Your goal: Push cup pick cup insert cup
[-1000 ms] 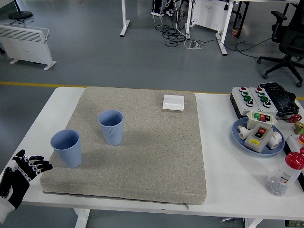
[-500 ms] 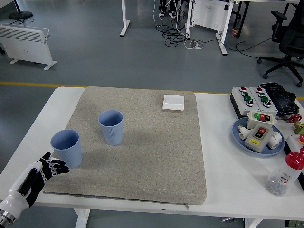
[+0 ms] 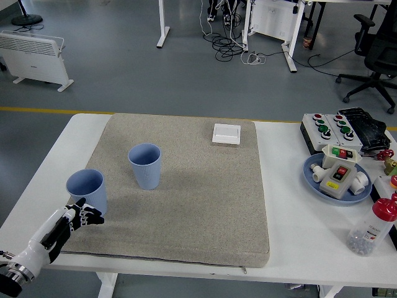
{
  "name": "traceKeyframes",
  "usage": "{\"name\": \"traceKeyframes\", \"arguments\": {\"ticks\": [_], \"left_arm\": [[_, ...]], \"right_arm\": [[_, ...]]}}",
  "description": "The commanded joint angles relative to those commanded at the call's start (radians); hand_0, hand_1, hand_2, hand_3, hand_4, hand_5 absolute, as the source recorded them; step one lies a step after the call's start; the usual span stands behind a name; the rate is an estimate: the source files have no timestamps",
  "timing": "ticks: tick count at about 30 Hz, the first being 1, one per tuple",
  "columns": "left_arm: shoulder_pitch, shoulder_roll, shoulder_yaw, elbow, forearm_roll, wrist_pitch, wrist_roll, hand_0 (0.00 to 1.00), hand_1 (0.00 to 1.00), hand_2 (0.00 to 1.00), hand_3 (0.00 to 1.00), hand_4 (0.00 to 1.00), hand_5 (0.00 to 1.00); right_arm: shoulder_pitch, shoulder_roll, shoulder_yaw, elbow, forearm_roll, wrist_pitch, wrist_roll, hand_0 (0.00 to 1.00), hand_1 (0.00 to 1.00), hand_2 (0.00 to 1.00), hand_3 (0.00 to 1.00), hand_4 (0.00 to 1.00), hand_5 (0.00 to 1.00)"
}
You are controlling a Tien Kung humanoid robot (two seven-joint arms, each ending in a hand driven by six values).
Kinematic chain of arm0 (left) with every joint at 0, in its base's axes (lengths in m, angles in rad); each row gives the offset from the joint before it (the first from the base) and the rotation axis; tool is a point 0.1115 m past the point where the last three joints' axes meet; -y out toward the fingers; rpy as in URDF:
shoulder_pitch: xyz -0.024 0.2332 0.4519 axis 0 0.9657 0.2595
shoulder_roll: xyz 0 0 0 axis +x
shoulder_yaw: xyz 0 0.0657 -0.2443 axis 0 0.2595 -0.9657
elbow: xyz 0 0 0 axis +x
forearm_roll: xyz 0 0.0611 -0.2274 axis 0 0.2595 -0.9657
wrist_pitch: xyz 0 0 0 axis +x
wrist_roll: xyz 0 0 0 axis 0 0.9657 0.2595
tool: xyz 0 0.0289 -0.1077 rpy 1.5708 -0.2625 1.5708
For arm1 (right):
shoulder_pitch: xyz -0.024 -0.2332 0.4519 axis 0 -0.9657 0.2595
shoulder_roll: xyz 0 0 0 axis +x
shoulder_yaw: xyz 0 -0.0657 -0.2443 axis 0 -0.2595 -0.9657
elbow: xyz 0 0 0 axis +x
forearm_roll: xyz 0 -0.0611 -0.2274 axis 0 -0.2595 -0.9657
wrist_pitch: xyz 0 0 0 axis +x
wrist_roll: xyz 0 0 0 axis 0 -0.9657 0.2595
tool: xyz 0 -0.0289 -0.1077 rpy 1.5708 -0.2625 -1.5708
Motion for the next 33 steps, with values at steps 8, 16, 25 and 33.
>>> {"name": "traceKeyframes", "arguments": {"ticks": [8, 16, 25, 33], "left_arm": [[-0.029, 0.009, 0.02, 0.036, 0.103, 0.001, 0.001, 0.695, 0.57, 0.504, 0.473, 0.584, 0.998], [-0.055, 0.023, 0.025, 0.053, 0.172, 0.004, -0.007, 0.695, 0.57, 0.504, 0.473, 0.584, 0.998], [-0.079, 0.031, 0.027, 0.086, 0.18, 0.003, -0.001, 0.699, 0.571, 0.507, 0.474, 0.584, 0.998], [-0.105, 0.039, 0.026, 0.119, 0.192, 0.002, 0.005, 0.702, 0.573, 0.505, 0.474, 0.583, 0.998]], "right_arm": [[-0.005, 0.001, -0.003, 0.0, 0.003, 0.0, 0.0, 0.723, 0.651, 0.643, 0.573, 0.118, 0.469], [-0.009, 0.002, -0.006, 0.0, 0.004, -0.001, -0.001, 0.723, 0.651, 0.643, 0.573, 0.118, 0.468], [-0.006, 0.001, -0.007, 0.0, 0.005, -0.001, -0.001, 0.723, 0.65, 0.643, 0.573, 0.119, 0.467], [-0.004, 0.001, -0.006, 0.0, 0.005, 0.0, -0.001, 0.723, 0.65, 0.643, 0.573, 0.119, 0.467]]}}
